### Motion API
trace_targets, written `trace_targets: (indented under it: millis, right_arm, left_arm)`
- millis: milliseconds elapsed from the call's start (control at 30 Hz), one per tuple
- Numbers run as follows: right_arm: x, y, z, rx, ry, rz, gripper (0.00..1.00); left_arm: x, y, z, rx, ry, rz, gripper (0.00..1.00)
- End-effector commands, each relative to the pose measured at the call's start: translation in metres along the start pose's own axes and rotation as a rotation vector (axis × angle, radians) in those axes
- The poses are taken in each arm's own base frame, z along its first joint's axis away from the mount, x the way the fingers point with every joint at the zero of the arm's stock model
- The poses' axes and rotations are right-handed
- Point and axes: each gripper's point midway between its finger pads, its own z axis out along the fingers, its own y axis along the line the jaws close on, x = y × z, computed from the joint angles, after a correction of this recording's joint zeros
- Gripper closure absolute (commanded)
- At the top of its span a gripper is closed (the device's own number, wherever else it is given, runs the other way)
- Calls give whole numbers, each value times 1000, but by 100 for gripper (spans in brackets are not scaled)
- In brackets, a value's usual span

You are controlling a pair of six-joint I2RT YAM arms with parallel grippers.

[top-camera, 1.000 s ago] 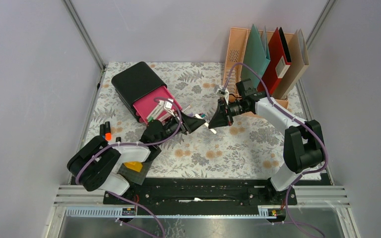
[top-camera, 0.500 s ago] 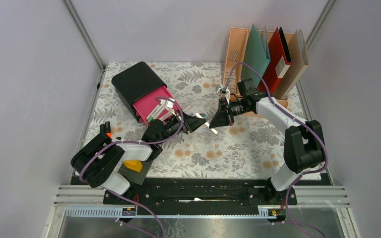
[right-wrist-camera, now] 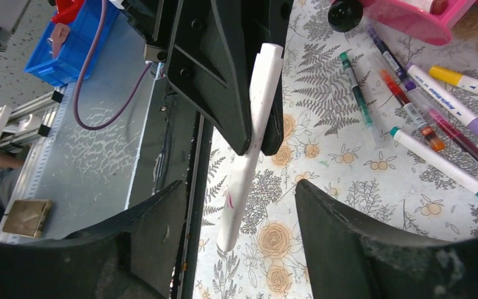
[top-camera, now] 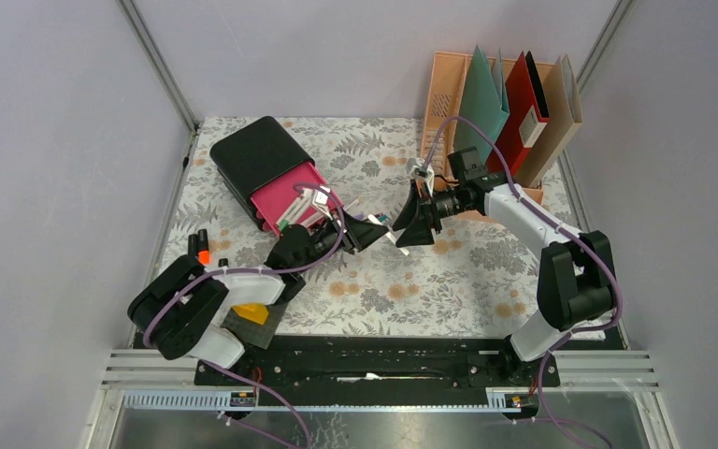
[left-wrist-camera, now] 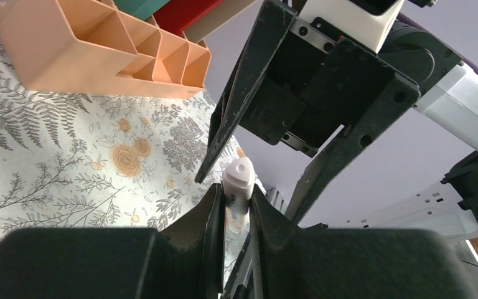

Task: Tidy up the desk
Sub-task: Pick up the stationery from the center of the board.

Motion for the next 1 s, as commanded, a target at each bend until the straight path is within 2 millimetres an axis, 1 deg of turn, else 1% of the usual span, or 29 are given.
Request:
trace_targets:
  millis: [0,133,300,367,467,567,733,833,967]
  right_arm:
    - [-11,6,-4,32,-1,-100,26]
    - [-9,2,-5,64,15,-109,22]
    - [-6,-3,-6,88,31,-105,21]
    - [-6,-3,-7,91,31,-109,21]
    - [-5,-4,-7,96,35,-116,21]
    - [-4,-5,-7,100,38,-115,21]
    - [-3,-6,-7,104,41,-114,21]
    - [-2,-7,-7,104,43,-111,21]
    - [-1,-8,-7,107,45,-108,21]
  left_arm:
    - [-23,-19,0,0,-65,93,100]
    - [-31,-13,-9,-79,-80,170,100]
    - [-48,-5,-24,-211,-95,310,100]
    - [-60,-1,-32,-286,-105,378,100]
    - [-82,6,-47,-421,-127,506,100]
    - [-105,9,-62,-543,-143,620,100]
    - [-140,19,-84,-779,-141,765,100]
    - [-154,28,-96,-912,-123,833,100]
    - [-173,33,-105,-1047,-127,913,100]
